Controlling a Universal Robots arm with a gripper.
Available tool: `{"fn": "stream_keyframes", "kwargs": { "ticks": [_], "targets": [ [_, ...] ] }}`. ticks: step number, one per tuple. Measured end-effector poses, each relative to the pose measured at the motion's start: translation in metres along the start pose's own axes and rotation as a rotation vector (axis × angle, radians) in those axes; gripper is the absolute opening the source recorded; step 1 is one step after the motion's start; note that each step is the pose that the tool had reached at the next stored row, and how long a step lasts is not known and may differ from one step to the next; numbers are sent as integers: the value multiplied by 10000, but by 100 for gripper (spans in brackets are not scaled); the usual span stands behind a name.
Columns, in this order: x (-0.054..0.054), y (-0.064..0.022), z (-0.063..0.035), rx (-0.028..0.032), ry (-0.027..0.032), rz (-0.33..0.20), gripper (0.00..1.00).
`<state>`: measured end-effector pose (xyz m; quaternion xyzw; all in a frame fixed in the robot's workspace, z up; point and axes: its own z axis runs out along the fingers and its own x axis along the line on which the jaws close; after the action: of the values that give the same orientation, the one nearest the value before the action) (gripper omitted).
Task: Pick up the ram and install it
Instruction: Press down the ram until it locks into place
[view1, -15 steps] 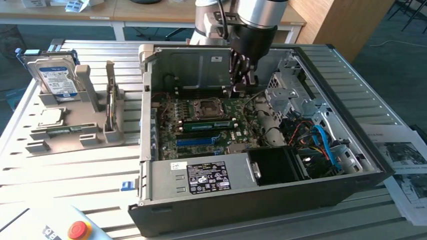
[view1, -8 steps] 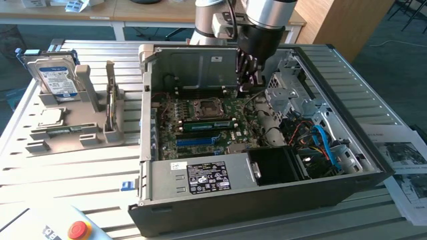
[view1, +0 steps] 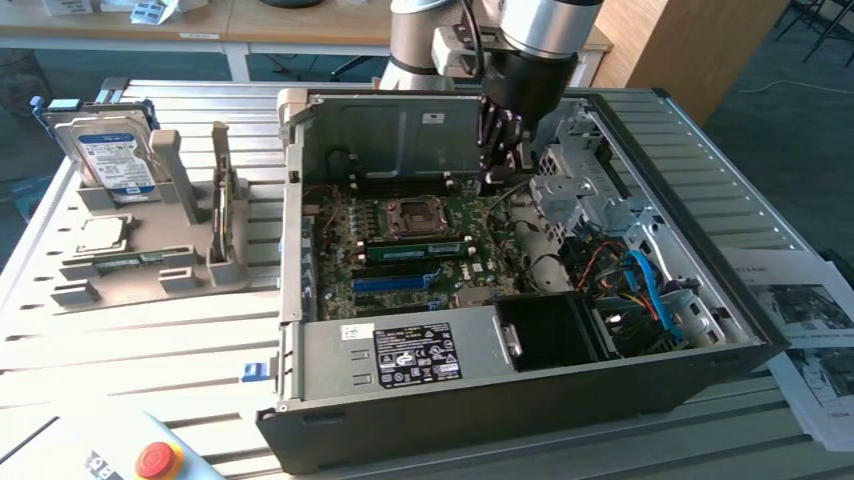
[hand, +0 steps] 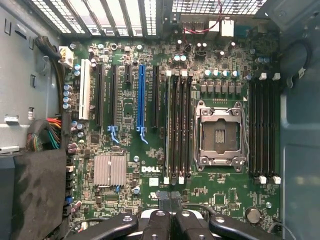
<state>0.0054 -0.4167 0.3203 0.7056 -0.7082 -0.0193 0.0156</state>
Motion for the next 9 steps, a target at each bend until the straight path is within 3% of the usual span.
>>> {"fn": "stream_keyframes", "kwargs": {
  "ticks": [9],
  "targets": [
    [0, -6, 115, 25, -1, -1, 10]
  ]
}}
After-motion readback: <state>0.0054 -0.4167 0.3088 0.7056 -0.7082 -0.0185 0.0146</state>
